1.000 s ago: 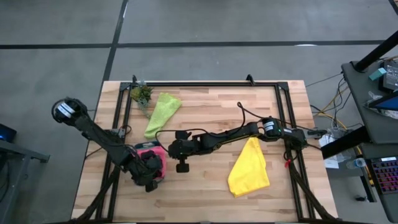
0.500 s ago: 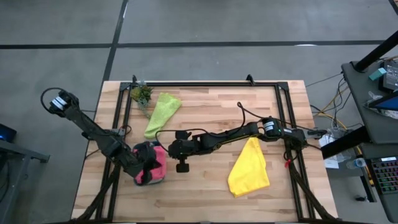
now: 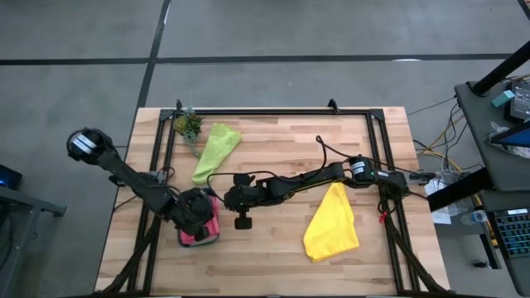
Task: Fold microfiber towels
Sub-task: Put the pink microfiber cloth into the blue bin
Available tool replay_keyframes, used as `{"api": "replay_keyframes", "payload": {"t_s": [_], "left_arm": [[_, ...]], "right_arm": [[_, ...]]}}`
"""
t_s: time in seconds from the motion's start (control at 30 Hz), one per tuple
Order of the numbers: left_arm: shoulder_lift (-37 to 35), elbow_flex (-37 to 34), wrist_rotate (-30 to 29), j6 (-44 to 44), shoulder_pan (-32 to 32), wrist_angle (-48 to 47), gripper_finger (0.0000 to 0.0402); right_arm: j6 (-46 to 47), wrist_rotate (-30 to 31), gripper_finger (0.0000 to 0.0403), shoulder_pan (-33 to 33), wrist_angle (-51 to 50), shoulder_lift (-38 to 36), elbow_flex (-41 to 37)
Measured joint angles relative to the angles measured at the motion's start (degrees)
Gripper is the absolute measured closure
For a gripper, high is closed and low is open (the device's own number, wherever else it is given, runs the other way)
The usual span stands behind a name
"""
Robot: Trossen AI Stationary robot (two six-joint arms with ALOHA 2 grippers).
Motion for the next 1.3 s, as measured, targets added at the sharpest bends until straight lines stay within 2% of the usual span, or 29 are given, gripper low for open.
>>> {"api": "replay_keyframes", "payload": {"t_s": [0.13,0.37,0.6,0.73,1.0,1.3], "left_arm": [[-0.7,0.97,0.44,1.28,0.0,-0.74,0.0401],[-7.09,2.11,0.38,1.52,0.0,-4.38,0.0401],[-10.33,1.94,-7.06,4.49,0.38,-6.17,0.0402],[-9.81,1.91,-10.54,4.71,1.55,-10.01,0.0402],[-6.0,-0.84,-10.42,4.48,3.48,-8.35,0.0402],[-3.39,0.29,-9.6,4.89,3.74,-8.41,0.0401]], "right_arm": [[0.01,0.03,0.0394,-0.23,-0.06,0.0,0.0],[0.17,0.09,0.0394,-0.5,-0.13,0.0,0.0],[0.19,0.07,0.0394,-0.5,-0.09,0.0,0.0],[0.17,0.07,0.0394,-0.5,-0.09,0.0,0.0],[0.17,0.04,0.0394,-0.5,-0.07,0.0,0.0],[0.17,0.04,0.0394,-0.57,-0.02,0.0,0.0]]}}
